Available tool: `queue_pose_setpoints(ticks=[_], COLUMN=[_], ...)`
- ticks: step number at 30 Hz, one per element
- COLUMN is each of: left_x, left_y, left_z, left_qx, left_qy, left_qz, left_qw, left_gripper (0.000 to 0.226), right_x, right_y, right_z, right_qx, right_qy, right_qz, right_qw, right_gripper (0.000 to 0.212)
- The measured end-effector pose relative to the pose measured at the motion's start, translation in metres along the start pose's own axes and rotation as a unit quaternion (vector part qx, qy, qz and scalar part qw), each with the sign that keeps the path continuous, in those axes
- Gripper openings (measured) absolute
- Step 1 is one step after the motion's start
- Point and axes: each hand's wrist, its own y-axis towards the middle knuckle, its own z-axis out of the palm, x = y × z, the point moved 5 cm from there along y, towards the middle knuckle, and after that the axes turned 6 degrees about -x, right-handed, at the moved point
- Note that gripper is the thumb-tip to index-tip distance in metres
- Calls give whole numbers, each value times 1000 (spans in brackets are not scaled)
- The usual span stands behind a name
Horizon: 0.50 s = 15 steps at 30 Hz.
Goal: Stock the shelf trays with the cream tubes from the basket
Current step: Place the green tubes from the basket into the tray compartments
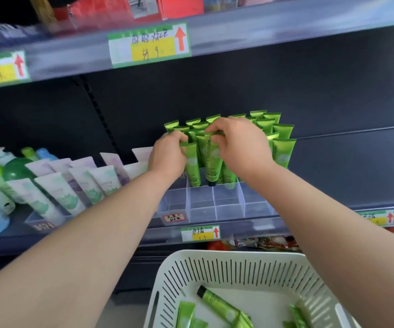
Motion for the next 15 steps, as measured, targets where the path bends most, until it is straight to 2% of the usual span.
queue_pose_setpoints(ticks=[4,9,12,15], left_x=[0,0,0,1], left_y=[-11,-28,-42,-55], left_z=[-21,-30,-31,-31], left_qx=[-20,35,49,53], left_qy=[46,121,118,103], left_qz=[66,157,182,185], left_qw=[997,980,975,976], left_gripper=[31,26,25,27], right_x=[3,8,7,5], right_y=[8,9,7,6], right_z=[19,56,71,77], right_qx=[3,60,88,81], right_qy=[12,-42,-74,-75], right_qz=[20,2,3,5], right_qw=[1000,997,993,994], right_gripper=[23,27,30,37])
